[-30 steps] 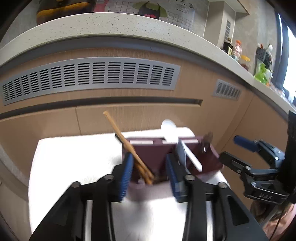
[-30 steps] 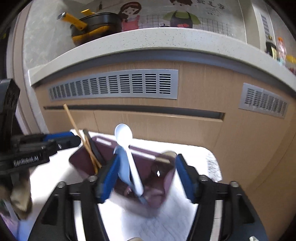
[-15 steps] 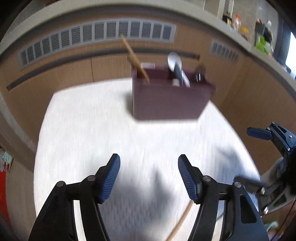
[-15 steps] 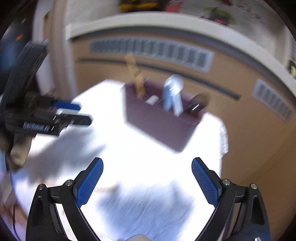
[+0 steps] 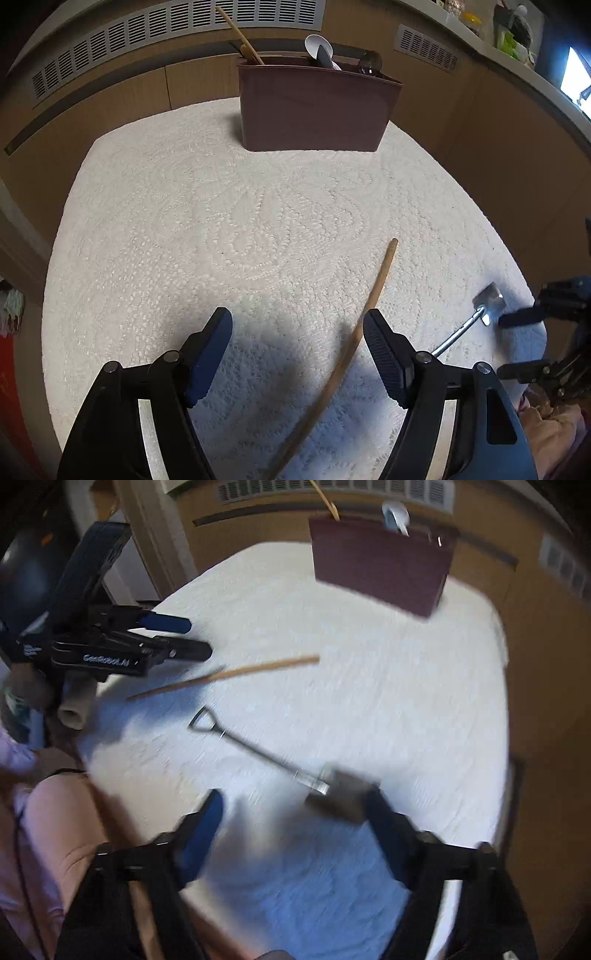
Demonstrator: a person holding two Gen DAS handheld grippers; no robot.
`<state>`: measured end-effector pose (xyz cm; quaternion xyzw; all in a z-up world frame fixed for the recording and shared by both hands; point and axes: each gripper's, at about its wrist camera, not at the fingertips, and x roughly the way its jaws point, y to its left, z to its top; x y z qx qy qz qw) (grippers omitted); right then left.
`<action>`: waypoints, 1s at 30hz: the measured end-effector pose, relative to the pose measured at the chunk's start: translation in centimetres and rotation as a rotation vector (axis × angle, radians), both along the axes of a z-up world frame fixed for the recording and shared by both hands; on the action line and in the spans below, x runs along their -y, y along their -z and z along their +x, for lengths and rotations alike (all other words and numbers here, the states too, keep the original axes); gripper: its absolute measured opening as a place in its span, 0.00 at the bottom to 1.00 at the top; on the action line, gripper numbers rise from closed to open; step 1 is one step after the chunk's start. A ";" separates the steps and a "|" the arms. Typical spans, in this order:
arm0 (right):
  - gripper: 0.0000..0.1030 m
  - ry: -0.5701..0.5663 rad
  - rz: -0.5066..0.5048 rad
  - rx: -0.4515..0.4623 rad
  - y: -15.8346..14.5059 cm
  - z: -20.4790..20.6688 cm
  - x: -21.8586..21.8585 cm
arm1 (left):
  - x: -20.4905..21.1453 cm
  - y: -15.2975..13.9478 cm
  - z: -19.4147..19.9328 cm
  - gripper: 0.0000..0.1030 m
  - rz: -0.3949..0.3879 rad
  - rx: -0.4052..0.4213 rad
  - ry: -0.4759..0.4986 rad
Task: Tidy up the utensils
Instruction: 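Move the left gripper to the other chopstick while the right reaches the silver shovel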
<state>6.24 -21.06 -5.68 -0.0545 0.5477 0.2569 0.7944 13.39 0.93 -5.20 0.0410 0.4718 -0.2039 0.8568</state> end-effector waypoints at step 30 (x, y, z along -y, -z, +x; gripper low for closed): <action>0.17 0.236 -0.243 0.270 0.9 6.9 -5.0 | 3.5 0.4 -1.0 0.76 0.075 -0.005 0.118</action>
